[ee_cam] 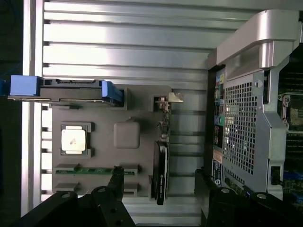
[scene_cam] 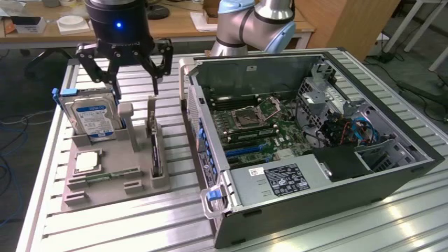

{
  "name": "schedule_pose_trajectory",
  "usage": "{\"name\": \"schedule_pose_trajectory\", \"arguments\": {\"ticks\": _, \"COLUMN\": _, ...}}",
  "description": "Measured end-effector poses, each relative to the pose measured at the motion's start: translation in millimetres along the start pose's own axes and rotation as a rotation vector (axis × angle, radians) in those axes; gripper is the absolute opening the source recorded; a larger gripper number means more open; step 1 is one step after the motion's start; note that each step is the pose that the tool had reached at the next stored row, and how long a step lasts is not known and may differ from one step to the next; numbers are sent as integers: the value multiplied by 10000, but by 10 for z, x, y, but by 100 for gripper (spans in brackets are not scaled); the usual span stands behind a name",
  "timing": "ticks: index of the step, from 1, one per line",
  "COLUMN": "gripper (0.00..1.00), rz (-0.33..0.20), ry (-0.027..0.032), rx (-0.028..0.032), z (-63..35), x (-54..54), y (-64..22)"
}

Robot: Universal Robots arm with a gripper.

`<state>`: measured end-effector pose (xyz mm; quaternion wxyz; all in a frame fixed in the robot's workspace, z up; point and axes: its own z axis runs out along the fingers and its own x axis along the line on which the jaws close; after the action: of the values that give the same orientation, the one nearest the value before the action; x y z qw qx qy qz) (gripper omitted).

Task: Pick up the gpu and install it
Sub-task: 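Pick up the gpu and move the gpu toward the slot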

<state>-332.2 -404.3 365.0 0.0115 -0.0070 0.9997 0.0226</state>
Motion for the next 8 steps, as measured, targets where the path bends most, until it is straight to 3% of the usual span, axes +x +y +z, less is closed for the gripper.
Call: {"name": "schedule_pose_trajectory", "arguments": {"ticks": 8, "gripper": 71, "rz": 0, "ry": 0, "rx": 0, "z": 60, "x": 2, "y": -23}}
